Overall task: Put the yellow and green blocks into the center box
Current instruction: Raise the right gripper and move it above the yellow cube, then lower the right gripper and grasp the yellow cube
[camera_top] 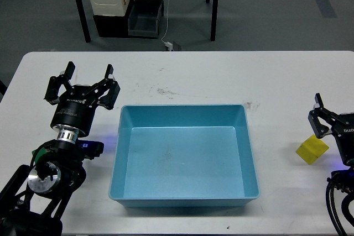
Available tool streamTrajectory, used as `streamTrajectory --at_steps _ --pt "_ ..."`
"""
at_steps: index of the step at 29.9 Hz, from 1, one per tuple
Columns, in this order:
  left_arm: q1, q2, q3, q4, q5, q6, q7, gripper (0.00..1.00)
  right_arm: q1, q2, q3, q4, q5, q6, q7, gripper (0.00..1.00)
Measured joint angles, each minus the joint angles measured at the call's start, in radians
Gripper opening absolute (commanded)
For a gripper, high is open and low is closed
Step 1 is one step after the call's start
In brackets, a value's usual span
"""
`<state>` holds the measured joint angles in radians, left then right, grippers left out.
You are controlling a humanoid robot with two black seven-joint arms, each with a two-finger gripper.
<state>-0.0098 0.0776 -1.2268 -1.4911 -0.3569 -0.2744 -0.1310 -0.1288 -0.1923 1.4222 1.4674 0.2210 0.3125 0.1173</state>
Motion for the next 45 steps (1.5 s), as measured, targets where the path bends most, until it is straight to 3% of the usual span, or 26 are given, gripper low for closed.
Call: streamTrajectory --at_steps 7,11,18,27,29,30,32,34,37,41,45 --pt "0.018 0.001 0.001 -0.003 0.011 -0.008 -0.004 1.0 -0.007 -0.024 0.003 -0.021 -0.045 0.031 0.003 1.0" --pt "0.022 0.002 0.0 -0.006 0.012 -0.014 -0.004 1.0 0.006 -0.096 0.008 -0.027 -0.24 0.032 0.005 1.0" --pt "0.022 0.001 -0.013 -0.006 0.011 -0.014 -0.004 1.0 0.15 -0.266 0.06 -0.005 -0.825 0.019 0.007 1.0" --pt "0.019 0.0 -0.02 -0.006 0.01 -0.015 -0.006 1.0 0.395 -0.389 0.0 0.014 -1.698 -0.004 0.024 1.0" --pt "0.019 0.001 -0.021 -0.006 0.01 -0.016 -0.006 1.0 0.468 -0.466 -0.105 0.011 -1.916 -0.002 0.089 1.0" --pt "0.019 0.001 -0.022 -0.006 0.01 -0.016 -0.006 1.0 0.506 -0.497 -0.166 0.008 -1.985 0.0 0.134 1.0" --pt "0.017 0.002 -0.024 -0.006 0.01 -0.017 -0.006 1.0 0.625 -0.566 -0.345 -0.011 -2.072 0.003 0.267 1.0" --pt "0.014 0.003 -0.028 -0.006 0.01 -0.017 -0.006 1.0 0.754 -0.619 -0.53 -0.056 -2.102 0.009 0.339 1.0" --pt "0.01 0.004 -0.037 -0.006 0.01 -0.018 -0.006 1.0 0.949 -0.67 -0.828 -0.135 -2.119 0.024 0.367 1.0" --pt "0.01 0.002 -0.04 -0.004 0.01 -0.018 -0.006 1.0 1.218 -0.689 -1.268 -0.178 -2.183 0.029 0.372 1.0" --pt "0.011 0.002 -0.042 -0.002 0.01 -0.019 -0.006 1.0 1.388 -0.684 -1.562 -0.182 -2.218 0.03 0.372 1.0"
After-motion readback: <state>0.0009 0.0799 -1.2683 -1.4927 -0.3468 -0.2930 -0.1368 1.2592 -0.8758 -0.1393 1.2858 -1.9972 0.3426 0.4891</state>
